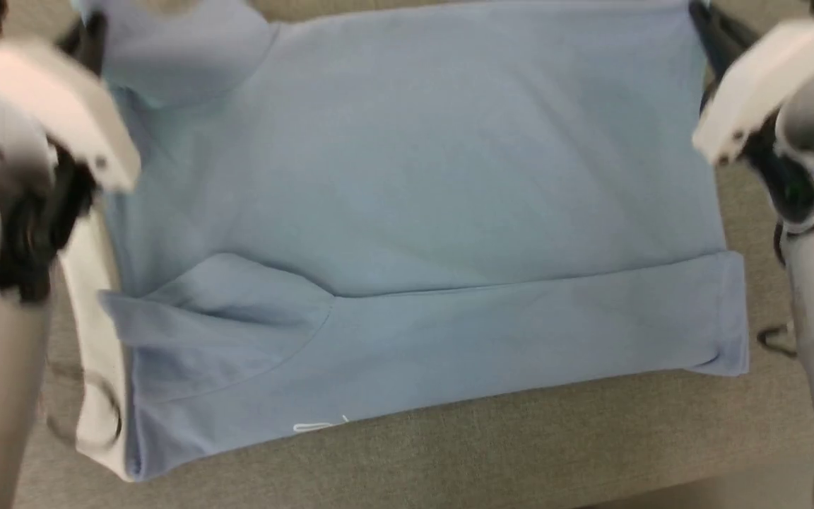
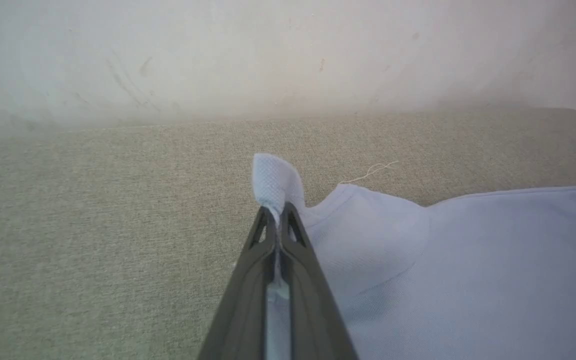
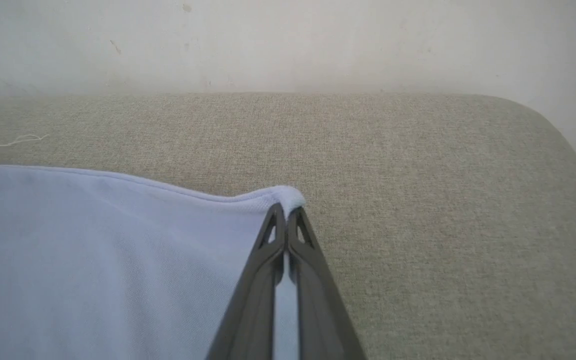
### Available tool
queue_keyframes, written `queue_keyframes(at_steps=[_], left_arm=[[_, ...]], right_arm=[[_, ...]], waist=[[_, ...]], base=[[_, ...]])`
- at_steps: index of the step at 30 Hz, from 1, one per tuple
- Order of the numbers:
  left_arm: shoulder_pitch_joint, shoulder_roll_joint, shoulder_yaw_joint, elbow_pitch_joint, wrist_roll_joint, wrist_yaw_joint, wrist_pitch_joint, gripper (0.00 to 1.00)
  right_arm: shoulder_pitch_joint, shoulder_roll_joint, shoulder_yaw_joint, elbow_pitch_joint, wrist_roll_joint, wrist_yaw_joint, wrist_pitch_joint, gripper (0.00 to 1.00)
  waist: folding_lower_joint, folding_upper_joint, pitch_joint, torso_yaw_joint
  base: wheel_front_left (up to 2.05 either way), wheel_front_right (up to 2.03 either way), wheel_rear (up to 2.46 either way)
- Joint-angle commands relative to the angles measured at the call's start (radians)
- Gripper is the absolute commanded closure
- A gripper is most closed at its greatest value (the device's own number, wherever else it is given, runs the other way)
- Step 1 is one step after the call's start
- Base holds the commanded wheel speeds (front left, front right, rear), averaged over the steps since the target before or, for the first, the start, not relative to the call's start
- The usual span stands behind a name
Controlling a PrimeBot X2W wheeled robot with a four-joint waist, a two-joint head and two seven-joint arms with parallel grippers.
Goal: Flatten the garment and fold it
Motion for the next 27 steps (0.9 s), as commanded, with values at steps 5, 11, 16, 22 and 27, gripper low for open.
queue_keyframes(at_steps=[5,11,16,22,27], left_arm=[[0.209,-0.016,0.049,-0.123,-0.047,0.034,-0.068,1.0],[0.434,-0.049,0.043,-0.222,-0.083,0.047,-0.112,1.0],[0.585,-0.09,0.029,-0.231,-0.117,0.052,-0.149,1.0],[0.687,-0.127,0.004,-0.191,-0.143,0.045,-0.177,1.0],[0.708,-0.132,-0.019,-0.132,-0.137,0.037,-0.181,1.0]], right_arm=[[0.108,-0.043,0.008,-0.012,0.023,-0.002,-0.059,1.0],[0.242,-0.082,-0.002,-0.021,0.019,-0.002,-0.039,1.0],[0.355,-0.105,-0.014,-0.056,0.007,-0.002,0.02,1.0],[0.467,-0.112,-0.028,-0.095,-0.017,-0.002,0.099,1.0],[0.511,-0.101,-0.03,-0.094,-0.031,-0.002,0.141,1.0]], waist=[[0.0002,0.0,-0.156,0.044],[0.0002,0.0,-0.209,0.069],[0.0002,0.0,-0.23,0.076],[0.0002,0.0,-0.234,0.081],[0.0002,0.0,-0.227,0.085]], base=[[0.0,0.0,0.0],[0.0,0.0,0.0],[0.0,0.0,0.0],[0.0,0.0,0.0],[0.0,0.0,0.0]])
